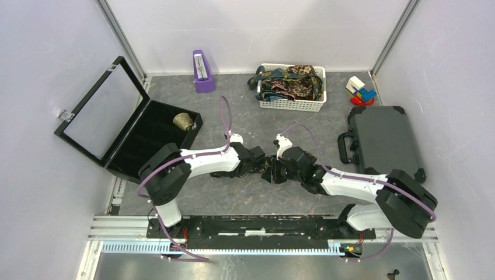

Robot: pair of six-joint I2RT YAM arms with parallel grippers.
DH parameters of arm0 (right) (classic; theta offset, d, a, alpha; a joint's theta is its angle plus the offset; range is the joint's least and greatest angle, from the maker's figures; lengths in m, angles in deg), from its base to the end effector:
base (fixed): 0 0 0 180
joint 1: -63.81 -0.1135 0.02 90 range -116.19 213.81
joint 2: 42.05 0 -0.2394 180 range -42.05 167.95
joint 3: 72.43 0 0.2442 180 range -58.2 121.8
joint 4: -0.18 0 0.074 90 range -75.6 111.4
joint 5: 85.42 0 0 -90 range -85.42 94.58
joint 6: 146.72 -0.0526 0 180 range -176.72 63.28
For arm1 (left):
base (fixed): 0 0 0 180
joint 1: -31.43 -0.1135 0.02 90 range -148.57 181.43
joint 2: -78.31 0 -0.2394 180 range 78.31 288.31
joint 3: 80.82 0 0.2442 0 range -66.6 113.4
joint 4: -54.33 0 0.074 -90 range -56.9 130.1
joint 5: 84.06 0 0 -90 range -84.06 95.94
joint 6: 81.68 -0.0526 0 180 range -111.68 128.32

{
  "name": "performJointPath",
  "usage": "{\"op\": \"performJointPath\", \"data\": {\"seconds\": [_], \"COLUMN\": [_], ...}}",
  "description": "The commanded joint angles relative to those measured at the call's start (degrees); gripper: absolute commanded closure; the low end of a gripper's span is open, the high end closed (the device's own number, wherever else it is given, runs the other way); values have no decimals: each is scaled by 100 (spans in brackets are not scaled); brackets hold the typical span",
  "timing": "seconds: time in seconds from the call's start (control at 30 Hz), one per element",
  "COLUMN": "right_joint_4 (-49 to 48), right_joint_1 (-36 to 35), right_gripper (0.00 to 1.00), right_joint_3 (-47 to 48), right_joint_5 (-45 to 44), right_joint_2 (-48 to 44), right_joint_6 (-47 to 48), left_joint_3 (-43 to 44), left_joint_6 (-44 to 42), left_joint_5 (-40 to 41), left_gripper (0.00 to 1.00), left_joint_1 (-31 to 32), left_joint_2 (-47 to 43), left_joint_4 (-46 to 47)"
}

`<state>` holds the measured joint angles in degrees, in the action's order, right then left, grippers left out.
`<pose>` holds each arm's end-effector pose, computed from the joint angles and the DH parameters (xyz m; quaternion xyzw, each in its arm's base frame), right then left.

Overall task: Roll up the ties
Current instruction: Roll the tie at the center of the board.

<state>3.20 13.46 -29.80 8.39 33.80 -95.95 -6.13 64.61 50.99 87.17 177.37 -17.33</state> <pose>0.1682 0.2084 0.1371 -0.1013 0.8858 0.3394 0.2998 0.1819 -0.2009 0.1386 0.0157 0.9225 0.2541 0.2901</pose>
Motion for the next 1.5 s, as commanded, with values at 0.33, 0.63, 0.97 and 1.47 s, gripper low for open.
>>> {"op": "performJointPath", "data": {"seconds": [0.33,0.63,0.97,1.47], "right_joint_4": [311,346,364,522], "right_joint_1": [148,157,149,157], "right_gripper": [71,71,71,71], "right_joint_3": [-247,-256,-210,-64], "right_joint_5": [-250,-232,-206,-268], "right_joint_2": [-764,-839,-897,-1024], "right_joint_6": [138,148,112,108], "left_joint_3": [908,905,888,879], "left_joint_6": [347,97,-184,-347], "left_joint_5": [-23,-432,-882,-1080], "left_gripper": [94,75,64,45], "left_joint_1": [189,189,186,186], "left_joint_2": [1132,1175,1008,407], "left_joint_4": [-14,514,1000,1120]}}
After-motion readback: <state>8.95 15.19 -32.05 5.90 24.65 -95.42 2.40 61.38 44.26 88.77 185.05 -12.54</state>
